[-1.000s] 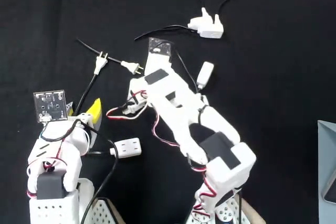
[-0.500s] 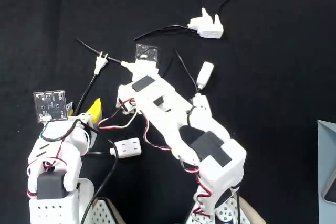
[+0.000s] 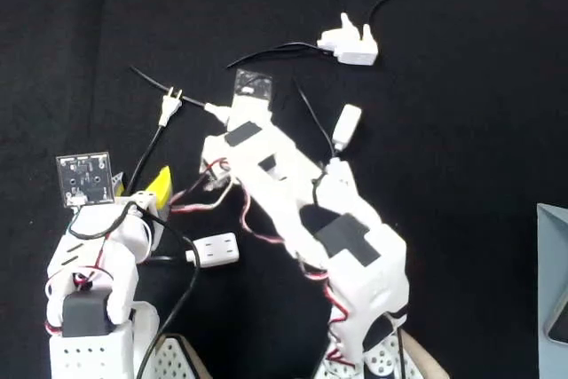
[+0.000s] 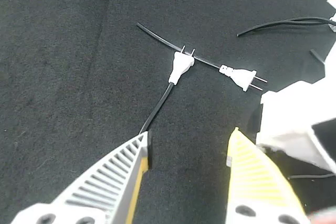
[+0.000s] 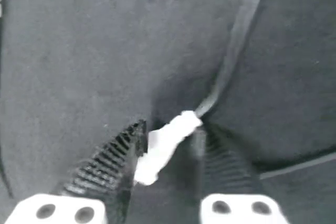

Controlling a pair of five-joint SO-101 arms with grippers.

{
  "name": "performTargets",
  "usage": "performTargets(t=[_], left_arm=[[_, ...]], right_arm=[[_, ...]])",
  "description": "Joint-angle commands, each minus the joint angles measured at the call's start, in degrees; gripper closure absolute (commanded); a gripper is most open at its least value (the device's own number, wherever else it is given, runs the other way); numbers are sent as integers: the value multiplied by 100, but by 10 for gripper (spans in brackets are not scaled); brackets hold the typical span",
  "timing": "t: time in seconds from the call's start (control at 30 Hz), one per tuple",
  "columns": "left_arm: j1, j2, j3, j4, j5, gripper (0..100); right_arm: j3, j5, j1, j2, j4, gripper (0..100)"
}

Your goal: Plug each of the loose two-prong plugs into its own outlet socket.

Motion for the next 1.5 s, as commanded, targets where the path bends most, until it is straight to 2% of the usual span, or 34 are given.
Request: performTargets(t=[0.0, 0.2, 0.4, 0.6, 0.7, 0.87, 1.03, 1.1, 1.27, 1.47], left_arm=[[-40, -44, -391, -9, 44, 759], [-40, -44, -391, -9, 35, 759], [-40, -44, -391, -9, 35, 759], [-31, -44, -391, -9, 35, 759], [-22, -44, -391, -9, 35, 759], [-48, -44, -391, -9, 35, 759], [-57, -44, -391, -9, 35, 759], [-110, -44, -418, -18, 35, 759], [-857, -44, -664, -18, 316, 759], [-1499, -44, -734, 35, 308, 759]], right_arm=[[-374, 176, 105, -4, 114, 976], [-453, 1108, 114, -549, 721, 987], [-444, 2804, 527, -1288, 1363, 987], [-444, 4870, 1108, -1464, 1943, 987], [-444, 5415, 1196, -1270, 2180, 987], [-497, 5582, 1169, -673, 2224, 981], [-488, 5574, 1160, -426, 2462, 881], [-497, 5582, 1125, -435, 2655, 877], [-734, 5547, 1064, -435, 3297, 881], [-901, 5547, 1046, -435, 3930, 881]])
